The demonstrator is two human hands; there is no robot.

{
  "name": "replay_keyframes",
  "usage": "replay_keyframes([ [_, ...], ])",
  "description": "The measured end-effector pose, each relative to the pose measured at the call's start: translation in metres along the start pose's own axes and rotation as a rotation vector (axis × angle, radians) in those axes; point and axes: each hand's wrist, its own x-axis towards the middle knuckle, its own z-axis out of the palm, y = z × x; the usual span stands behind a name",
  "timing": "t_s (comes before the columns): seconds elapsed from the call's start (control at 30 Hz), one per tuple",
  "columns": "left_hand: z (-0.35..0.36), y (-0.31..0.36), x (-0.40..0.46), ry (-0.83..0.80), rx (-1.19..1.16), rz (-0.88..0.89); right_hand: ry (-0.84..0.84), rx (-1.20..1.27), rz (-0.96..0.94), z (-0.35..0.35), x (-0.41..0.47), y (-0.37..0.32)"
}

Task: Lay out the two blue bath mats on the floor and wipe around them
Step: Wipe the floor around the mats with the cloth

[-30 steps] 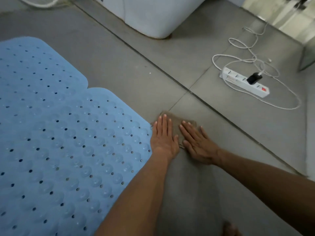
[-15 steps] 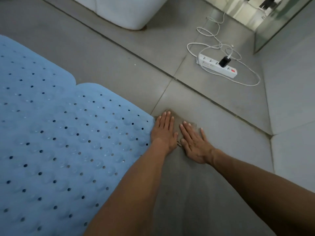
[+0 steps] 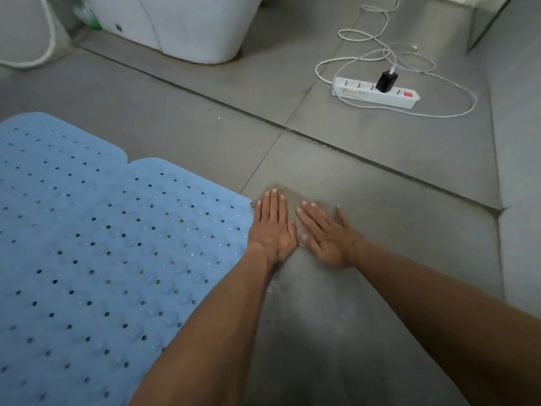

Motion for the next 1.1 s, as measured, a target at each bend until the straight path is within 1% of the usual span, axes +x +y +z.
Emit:
replay_keyframes([
  [0.1,0.002,0.027,-0.019,-0.074,-0.016,-0.06,0.006,-0.026,-0.032,0.005,-0.008,0.014],
  [0.2,0.0,0.039,-0.031,-0.123,0.017,-0.096,-0.035,-0.024,-0.058,0.008,-0.02,0.024],
  [0.27,-0.005,0.036,-0.033,-0.168,0.034,-0.085,-0.056,-0.026,-0.063,0.008,-0.027,0.026],
  [0.37,-0.004,0.026,-0.037,-0.176,0.037,-0.008,-0.06,-0.046,-0.025,0.011,-0.035,0.019],
  [0.43,-0.001,0.018,-0.043,-0.153,0.042,0.036,-0.053,-0.049,0.013,0.015,-0.043,0.005],
  [0.53,0.001,0.007,-0.055,-0.146,0.066,0.089,0.004,-0.016,0.065,0.026,-0.057,-0.018],
  [0.6,0.003,-0.001,-0.066,-0.16,0.061,0.117,0.031,0.009,0.07,0.034,-0.066,-0.031],
  [0.7,0.01,-0.013,-0.09,-0.135,0.086,0.169,0.039,0.068,0.086,0.046,-0.084,-0.051],
  [0.97,0.029,-0.044,-0.183,-0.128,0.035,0.271,0.094,0.057,0.083,0.086,-0.155,-0.128],
  [1.1,0.031,-0.057,-0.232,-0.173,0.026,0.285,0.136,0.056,0.104,0.107,-0.191,-0.171],
])
